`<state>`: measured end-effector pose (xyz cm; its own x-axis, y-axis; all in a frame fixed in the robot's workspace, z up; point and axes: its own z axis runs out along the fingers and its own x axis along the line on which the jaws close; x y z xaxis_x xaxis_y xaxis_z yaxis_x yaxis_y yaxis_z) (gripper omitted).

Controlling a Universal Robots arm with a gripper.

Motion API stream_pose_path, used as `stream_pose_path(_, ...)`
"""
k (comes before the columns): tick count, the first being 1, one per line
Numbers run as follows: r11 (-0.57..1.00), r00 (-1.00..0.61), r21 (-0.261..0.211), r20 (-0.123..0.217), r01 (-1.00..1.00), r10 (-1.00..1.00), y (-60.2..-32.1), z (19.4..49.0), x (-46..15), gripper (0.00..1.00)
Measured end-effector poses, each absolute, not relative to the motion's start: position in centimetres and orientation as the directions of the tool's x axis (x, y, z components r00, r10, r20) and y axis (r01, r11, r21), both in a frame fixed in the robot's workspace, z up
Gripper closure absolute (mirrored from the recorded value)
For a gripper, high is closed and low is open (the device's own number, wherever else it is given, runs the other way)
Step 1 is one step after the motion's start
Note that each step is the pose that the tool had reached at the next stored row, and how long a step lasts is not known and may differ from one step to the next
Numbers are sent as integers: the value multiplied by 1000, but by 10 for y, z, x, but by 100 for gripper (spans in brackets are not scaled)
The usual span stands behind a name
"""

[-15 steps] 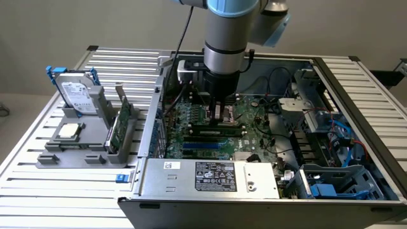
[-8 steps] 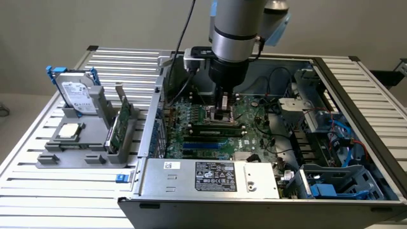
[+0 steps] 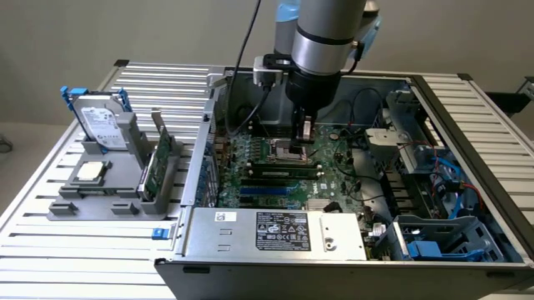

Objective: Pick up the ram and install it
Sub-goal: 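Press down the ram until it locks into place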

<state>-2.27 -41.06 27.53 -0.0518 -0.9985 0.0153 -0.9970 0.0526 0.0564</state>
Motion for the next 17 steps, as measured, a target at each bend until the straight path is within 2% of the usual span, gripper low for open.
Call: stream_pose_path(17,43,-42,57,11,-997,-999,-415,275,-23,89)
